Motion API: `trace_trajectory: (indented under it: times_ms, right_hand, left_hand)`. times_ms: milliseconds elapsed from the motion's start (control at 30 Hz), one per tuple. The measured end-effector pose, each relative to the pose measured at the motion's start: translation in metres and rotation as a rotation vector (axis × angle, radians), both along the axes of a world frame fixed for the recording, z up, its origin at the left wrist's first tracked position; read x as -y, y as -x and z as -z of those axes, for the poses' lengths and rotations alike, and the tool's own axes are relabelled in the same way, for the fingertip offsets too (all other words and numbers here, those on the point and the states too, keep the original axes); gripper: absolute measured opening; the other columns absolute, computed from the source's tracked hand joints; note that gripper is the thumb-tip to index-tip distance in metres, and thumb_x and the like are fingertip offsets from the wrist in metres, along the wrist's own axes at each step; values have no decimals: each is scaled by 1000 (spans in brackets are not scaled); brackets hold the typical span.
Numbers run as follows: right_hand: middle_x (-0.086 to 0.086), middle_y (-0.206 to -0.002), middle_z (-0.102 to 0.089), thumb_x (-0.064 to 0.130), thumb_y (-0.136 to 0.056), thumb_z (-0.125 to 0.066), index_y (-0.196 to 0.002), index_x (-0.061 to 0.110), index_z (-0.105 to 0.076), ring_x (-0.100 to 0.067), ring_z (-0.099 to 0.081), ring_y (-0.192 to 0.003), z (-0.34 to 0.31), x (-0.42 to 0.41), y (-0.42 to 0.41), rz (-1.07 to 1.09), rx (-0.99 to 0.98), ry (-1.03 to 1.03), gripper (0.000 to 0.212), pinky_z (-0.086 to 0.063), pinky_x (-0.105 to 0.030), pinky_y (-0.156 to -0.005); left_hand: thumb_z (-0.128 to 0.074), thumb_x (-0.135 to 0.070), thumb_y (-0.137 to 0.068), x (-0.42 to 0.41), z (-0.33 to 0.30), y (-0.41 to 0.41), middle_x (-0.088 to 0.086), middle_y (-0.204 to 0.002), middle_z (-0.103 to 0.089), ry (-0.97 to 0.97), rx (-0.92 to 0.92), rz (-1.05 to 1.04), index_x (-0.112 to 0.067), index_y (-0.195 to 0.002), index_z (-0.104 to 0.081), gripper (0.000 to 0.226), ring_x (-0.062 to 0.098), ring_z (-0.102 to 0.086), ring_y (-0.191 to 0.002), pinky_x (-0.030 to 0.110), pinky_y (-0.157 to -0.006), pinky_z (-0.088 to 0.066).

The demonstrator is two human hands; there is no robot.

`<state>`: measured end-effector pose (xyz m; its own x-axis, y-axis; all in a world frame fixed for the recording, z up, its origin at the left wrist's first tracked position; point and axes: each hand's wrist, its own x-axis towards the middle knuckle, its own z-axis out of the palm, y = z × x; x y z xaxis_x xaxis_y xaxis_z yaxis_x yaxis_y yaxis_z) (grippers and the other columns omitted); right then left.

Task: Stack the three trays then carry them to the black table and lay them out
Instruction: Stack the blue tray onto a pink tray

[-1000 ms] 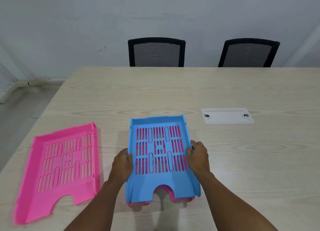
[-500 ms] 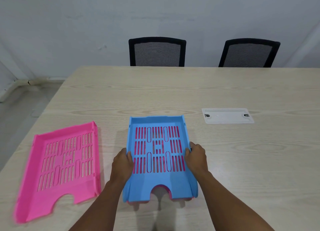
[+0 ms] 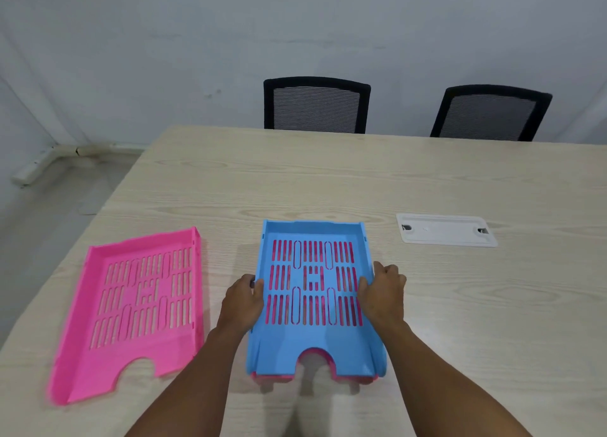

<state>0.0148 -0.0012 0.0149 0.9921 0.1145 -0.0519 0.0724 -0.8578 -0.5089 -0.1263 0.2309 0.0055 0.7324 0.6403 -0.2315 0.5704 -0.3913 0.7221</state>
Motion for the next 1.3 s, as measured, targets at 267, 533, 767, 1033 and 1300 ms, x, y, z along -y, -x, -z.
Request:
trace_trajectory:
  times_ms: [267,533,767,1033,1300]
  right_hand:
    - [-10,-119,-57,29,-93,-55,-122,12,-58,-27,-50,-109,-22,-58,-4,-142,193,23,33,-49,-42,-95]
    - [-14,-125,-50,22,-84,-69,-128,10,-47,-33,-50,-114,-9,-35,6,56,4,109,50,-50,-48,-90]
    - [-12,-113,-54,12,-92,-60,-127,8,-52,-28,-60,-100,-10,-15,16,78,-80,-110,36,-49,-33,-69]
    - [-10,-110,-53,10,-96,-53,-134,6,-51,-17,-52,-88,-11,-5,21,54,-75,-172,39,-49,-32,-71]
    - [-1,-102,-48,17,-98,-53,-134,10,-50,-15,-55,-85,-9,-1,15,28,-101,-199,37,-54,-31,-70]
  left_hand:
    - [-51,-38,-99,-23,-10,11,8,-124,-67,-21,37,-24,-11,-129,-58,42,21,-63,-110,28,-82,-44]
    - [-60,-26,-97,-17,-14,17,3,-110,-73,152,25,172,-17,-128,-64,33,18,-73,-89,35,-74,-63]
    - [-58,-22,-97,-13,-11,21,-3,-94,-73,162,23,141,-17,-120,-68,26,9,-73,-73,25,-51,-60]
    - [-58,-24,-97,-9,-5,25,-6,-96,-71,83,23,142,-16,-119,-69,26,3,-69,-76,16,-59,-55]
    - [-56,-22,-99,-8,-6,16,4,-103,-72,13,-2,130,-11,-119,-68,27,17,-67,-85,24,-72,-53]
